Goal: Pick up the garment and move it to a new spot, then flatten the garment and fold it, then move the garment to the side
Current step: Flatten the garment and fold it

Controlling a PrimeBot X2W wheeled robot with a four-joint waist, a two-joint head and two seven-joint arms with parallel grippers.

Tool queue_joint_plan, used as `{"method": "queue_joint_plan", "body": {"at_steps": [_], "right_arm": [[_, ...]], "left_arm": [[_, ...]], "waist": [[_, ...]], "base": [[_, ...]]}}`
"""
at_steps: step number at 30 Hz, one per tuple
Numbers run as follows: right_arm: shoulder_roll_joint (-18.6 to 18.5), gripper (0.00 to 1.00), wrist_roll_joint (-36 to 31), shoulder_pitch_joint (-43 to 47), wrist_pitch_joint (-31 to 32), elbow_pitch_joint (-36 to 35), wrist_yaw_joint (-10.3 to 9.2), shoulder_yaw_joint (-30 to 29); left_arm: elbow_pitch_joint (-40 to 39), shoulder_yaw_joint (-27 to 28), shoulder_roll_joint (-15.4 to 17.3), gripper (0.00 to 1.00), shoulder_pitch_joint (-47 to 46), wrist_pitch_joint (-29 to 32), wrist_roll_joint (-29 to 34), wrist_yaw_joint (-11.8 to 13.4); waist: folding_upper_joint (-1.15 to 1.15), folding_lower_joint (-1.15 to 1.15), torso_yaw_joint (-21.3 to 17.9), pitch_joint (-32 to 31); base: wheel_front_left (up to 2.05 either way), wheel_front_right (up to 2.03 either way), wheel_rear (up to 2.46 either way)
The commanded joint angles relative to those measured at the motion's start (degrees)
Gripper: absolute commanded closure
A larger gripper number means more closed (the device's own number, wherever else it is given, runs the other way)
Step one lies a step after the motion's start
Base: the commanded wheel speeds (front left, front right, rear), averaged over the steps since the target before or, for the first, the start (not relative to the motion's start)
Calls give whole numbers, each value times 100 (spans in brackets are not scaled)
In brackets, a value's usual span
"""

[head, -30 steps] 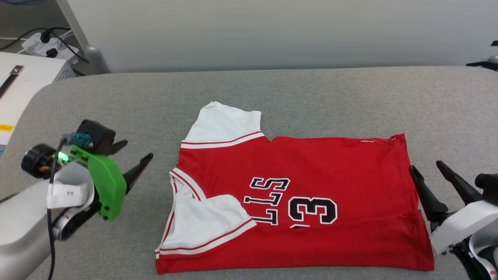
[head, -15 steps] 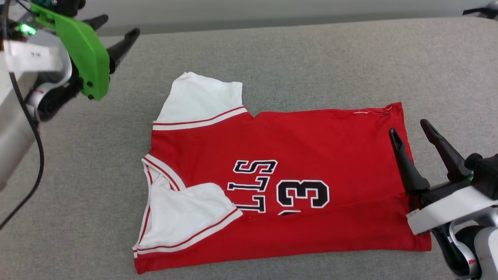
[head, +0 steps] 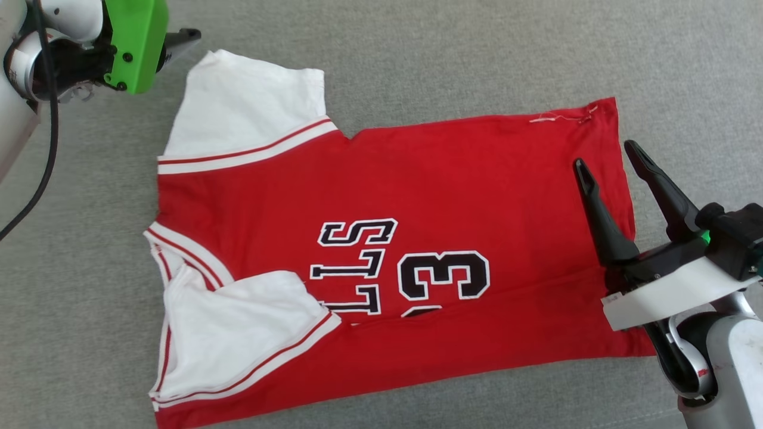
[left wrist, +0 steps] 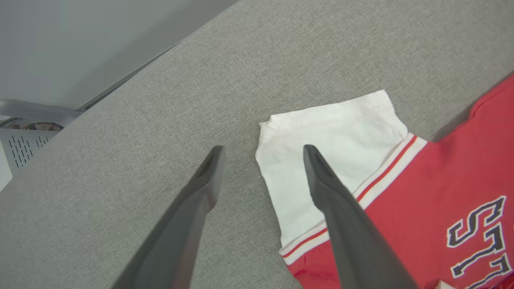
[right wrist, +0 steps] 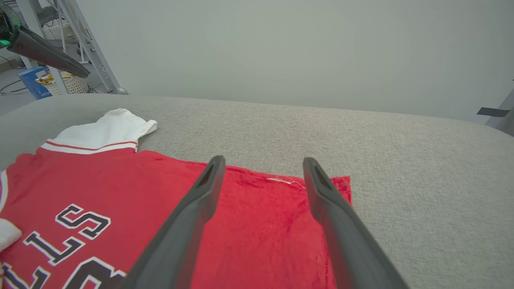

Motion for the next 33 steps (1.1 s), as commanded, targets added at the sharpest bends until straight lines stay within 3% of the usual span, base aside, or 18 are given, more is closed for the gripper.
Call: {"method": "queue_joint_plan", "body": {"at_steps": [1,17,18,19,27,33], "right_arm": [[29,0,-24,-139,-58,31,-5,40],[76,0,80,-467,-324,371,-5,271],[77,0,91,-473,-344,389,-5,266],[77,0,101,-479,-357,402,-5,258],[-95,0,53,-656,-326,424,-5,-25],[-725,0,169,-1082,42,441,-5,-186]], "left_arm": [[53,-82,-25,0,-82,53,-31,-16],[470,-577,26,0,284,281,157,-17],[439,-587,50,72,327,292,171,-17],[418,-594,65,98,371,315,158,-17],[331,-548,61,100,486,-336,-26,-17],[47,-578,60,100,548,-975,8,-17]], "waist": [[0,-1,-293,365],[0,-1,-598,744],[0,-1,-606,730],[0,-1,-607,716],[0,-1,-464,434],[0,-1,-205,25]], "base": [[0,0,0],[0,0,0],[0,0,0],[0,0,0],[0,0,0],[0,0,0]]}}
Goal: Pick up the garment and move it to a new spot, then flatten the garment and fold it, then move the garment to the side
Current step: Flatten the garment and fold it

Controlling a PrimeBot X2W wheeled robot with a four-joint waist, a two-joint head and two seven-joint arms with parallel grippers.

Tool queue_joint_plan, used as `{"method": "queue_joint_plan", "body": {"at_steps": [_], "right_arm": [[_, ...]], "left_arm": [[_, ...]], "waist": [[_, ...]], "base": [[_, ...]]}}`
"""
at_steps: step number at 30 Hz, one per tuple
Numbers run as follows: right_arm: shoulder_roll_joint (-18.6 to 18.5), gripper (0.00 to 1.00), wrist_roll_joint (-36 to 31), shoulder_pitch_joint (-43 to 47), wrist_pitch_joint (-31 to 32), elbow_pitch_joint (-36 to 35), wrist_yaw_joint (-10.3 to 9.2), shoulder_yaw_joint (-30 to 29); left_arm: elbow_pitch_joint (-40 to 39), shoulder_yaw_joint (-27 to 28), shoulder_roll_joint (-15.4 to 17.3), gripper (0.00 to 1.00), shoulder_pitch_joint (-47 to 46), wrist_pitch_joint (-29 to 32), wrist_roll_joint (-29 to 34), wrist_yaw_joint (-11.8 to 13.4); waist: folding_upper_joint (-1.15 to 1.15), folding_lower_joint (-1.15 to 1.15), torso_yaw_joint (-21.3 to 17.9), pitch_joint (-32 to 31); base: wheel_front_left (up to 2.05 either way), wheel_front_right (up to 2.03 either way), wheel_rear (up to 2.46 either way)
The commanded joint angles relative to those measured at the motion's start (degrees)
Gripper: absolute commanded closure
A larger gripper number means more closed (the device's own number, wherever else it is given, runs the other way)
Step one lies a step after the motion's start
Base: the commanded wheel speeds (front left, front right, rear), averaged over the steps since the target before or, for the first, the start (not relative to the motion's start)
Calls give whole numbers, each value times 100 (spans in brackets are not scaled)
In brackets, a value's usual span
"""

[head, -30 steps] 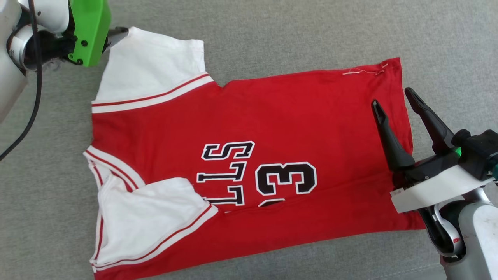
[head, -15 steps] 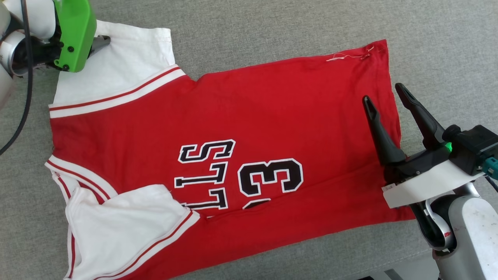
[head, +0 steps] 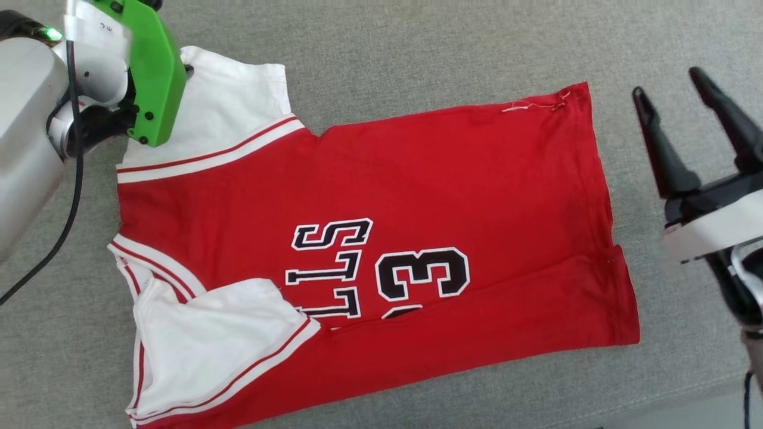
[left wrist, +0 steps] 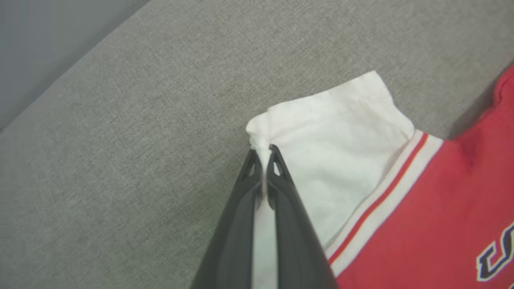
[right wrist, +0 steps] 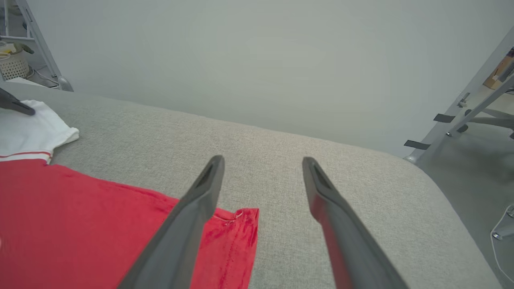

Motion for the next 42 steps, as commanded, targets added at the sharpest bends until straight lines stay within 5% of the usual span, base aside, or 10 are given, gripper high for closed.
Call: {"method": "queue_joint_plan", "body": {"at_steps": [1,11,16,26,42], "right_arm": [[-157,0,103,-202,88,44,-5,-56],[-1771,0,1392,-1129,2092,631,-5,913],[-2220,0,2024,-1489,3237,1058,-5,1314],[-2031,0,2156,-2231,4194,2084,-5,2083],[-1523,0,2230,-2231,3487,3435,-5,2806]], "left_arm": [[-101,-13,-4,100,91,-128,48,-16],[-886,-55,-6,100,266,-706,545,-16],[-1094,-59,-84,100,272,-879,724,-16],[-1437,-62,-249,100,85,-1028,1016,-16],[-1496,-62,-318,100,-33,-1266,1147,-16]], "waist": [[0,0,251,-277],[0,0,746,-590],[0,0,940,-587],[0,0,1206,-364],[0,0,1422,7]], "base": [[0,0,0],[0,0,0],[0,0,0],[0,0,0],[0,0,0]]}}
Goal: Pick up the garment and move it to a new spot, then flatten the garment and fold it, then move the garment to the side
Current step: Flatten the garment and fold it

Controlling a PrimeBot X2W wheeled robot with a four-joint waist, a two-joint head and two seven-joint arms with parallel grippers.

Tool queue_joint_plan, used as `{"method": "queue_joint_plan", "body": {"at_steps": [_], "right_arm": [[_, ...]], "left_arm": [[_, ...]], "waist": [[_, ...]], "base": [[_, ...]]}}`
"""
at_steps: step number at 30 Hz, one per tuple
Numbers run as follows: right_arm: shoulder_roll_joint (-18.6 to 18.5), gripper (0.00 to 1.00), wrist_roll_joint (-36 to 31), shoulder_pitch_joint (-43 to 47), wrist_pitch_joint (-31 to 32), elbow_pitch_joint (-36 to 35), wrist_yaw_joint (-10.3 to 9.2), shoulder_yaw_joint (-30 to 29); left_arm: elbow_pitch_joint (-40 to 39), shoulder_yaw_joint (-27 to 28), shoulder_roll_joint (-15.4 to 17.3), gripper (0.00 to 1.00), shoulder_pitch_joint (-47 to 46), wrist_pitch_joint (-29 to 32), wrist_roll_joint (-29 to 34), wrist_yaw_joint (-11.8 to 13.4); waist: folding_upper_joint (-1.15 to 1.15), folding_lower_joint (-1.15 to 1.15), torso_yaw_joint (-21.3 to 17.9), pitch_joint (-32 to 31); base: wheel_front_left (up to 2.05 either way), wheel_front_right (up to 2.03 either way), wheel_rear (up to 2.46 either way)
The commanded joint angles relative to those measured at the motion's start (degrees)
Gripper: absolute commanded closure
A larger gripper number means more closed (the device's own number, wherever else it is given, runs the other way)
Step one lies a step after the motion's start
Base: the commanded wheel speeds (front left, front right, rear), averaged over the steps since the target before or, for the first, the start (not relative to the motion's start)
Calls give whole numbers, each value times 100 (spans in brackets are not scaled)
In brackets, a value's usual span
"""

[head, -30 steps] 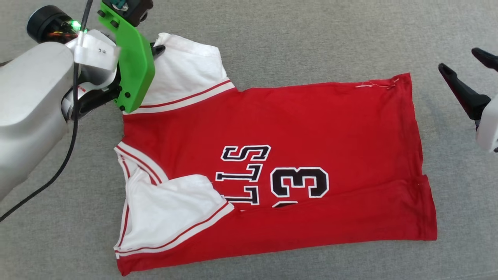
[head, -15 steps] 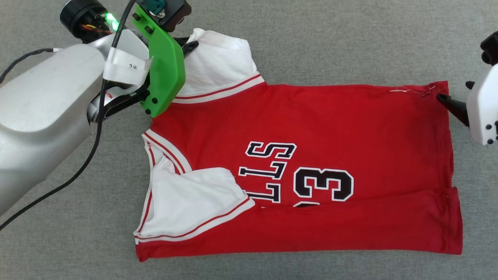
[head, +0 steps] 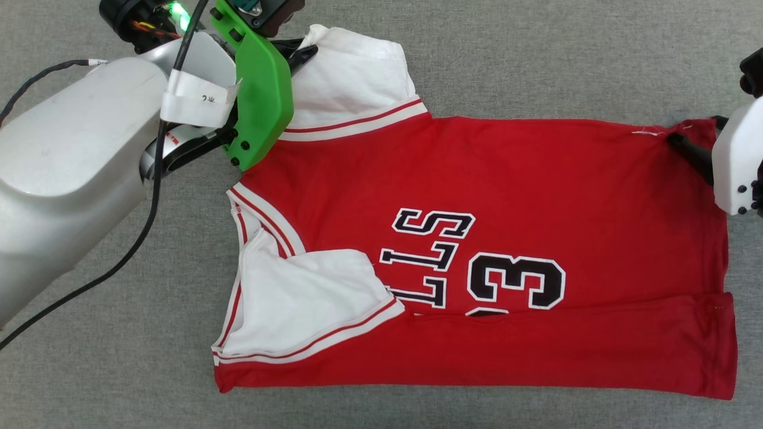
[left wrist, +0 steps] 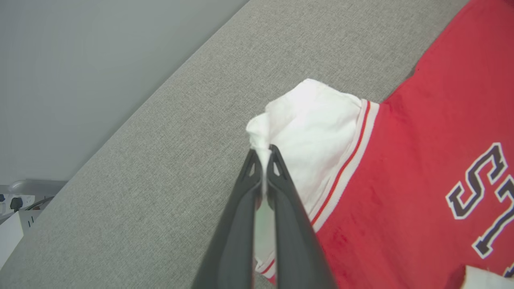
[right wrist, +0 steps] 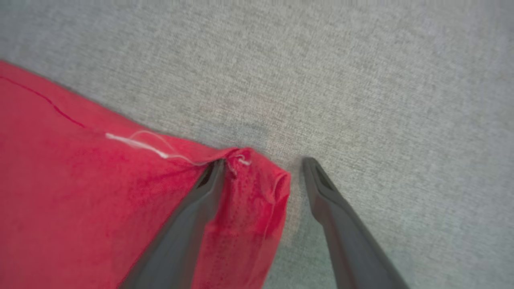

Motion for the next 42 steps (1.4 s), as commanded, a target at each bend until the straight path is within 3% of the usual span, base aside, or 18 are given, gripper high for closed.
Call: {"method": "queue_joint_plan", "body": {"at_steps": [1,2,11,20,31,42], "right_arm": [[198,25,76,256,-64,184,-3,257],[183,100,67,248,-197,196,-3,288],[141,100,162,226,-1222,211,-3,234],[-147,100,282,1031,-1891,-237,-3,149],[-338,100,162,2233,-2150,-829,-3,-296],[-214,100,-97,3618,-2114,-1581,-3,-1127]], "left_arm": [[26,10,18,100,-3,-48,43,-16],[49,10,31,100,14,-62,39,-16],[250,10,123,100,400,-297,-12,-16],[88,10,355,100,1228,-678,-59,130],[-510,10,807,100,2557,-1012,-143,503],[-768,10,895,100,3729,-1257,-256,850]], "waist": [[0,1,-16,-12],[0,1,-27,-36],[0,1,-90,-559],[0,1,-33,-1253],[0,1,12,-1747],[0,1,-62,-1887]], "base": [[0,0,0],[0,0,0],[0,0,0],[0,0,0],[0,0,0],[0,0,0]]}}
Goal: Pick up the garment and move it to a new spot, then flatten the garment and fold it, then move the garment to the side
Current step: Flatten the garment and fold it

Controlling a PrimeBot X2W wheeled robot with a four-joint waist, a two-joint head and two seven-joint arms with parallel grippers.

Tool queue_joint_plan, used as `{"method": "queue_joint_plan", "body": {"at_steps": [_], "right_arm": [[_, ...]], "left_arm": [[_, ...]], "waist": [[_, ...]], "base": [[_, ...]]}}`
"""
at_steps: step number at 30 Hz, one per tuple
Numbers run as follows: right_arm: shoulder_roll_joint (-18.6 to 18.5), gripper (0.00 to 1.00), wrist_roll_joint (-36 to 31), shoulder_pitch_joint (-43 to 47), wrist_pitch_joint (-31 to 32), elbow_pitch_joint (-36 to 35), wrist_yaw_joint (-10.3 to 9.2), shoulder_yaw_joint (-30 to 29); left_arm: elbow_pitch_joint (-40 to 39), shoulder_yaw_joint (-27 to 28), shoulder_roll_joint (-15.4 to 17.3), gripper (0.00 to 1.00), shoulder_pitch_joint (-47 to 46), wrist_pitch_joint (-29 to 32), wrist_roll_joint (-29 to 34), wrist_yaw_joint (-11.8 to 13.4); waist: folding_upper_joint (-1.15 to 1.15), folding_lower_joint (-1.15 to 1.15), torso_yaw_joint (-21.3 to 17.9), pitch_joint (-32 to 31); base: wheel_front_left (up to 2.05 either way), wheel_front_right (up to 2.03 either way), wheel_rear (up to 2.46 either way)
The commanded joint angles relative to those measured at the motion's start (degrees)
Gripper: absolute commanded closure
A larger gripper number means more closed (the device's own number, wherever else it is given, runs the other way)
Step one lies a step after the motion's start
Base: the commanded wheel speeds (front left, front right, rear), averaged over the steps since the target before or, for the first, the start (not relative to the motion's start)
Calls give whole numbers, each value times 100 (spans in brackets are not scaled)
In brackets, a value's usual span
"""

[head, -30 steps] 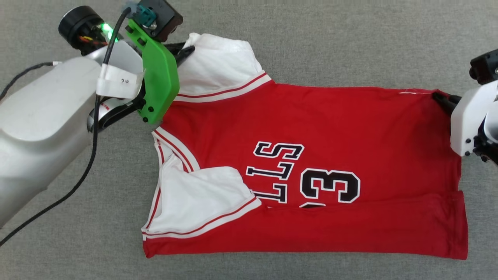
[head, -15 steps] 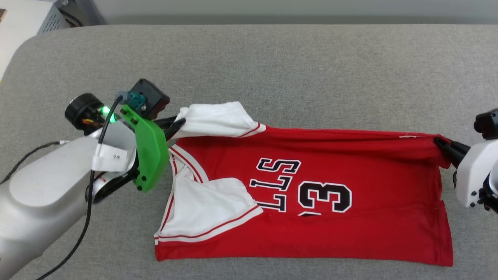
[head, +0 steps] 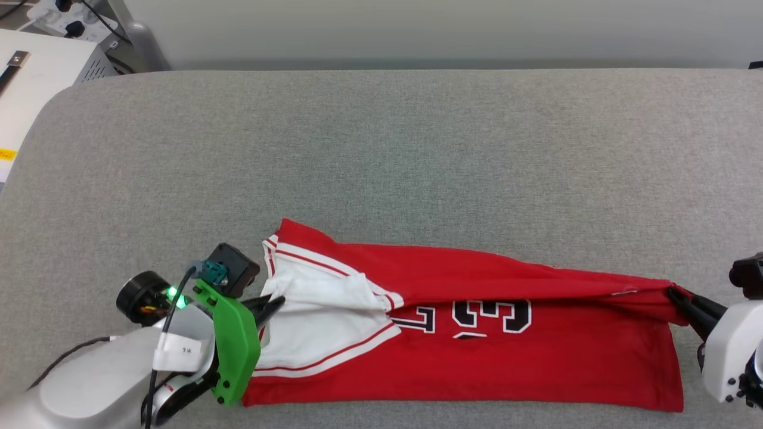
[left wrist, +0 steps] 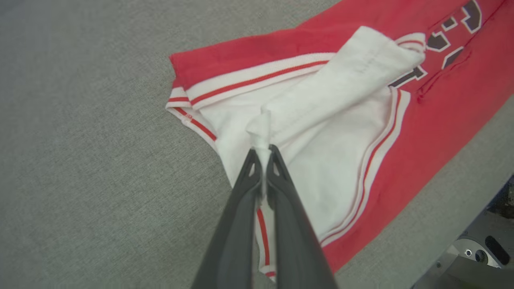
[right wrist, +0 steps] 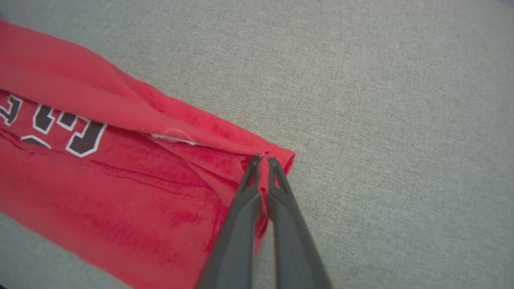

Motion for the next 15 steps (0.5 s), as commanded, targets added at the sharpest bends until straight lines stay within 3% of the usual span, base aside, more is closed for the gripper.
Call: {"method": "queue_joint_plan", "body": {"at_steps": [1,9,15], "right_arm": [[56,100,-87,177,37,-96,-4,-123],[557,100,-420,1163,289,-751,-4,-785],[792,100,-445,1549,543,-879,-4,-975]], "left_arm": [[-12,14,41,100,172,-50,-75,55],[124,14,45,100,701,-104,-40,214],[224,18,-52,100,855,-166,-96,197]], "waist": [[0,0,-29,0],[0,0,-66,14],[0,0,-78,45]], "base": [[0,0,0],[0,0,0],[0,0,0]]}}
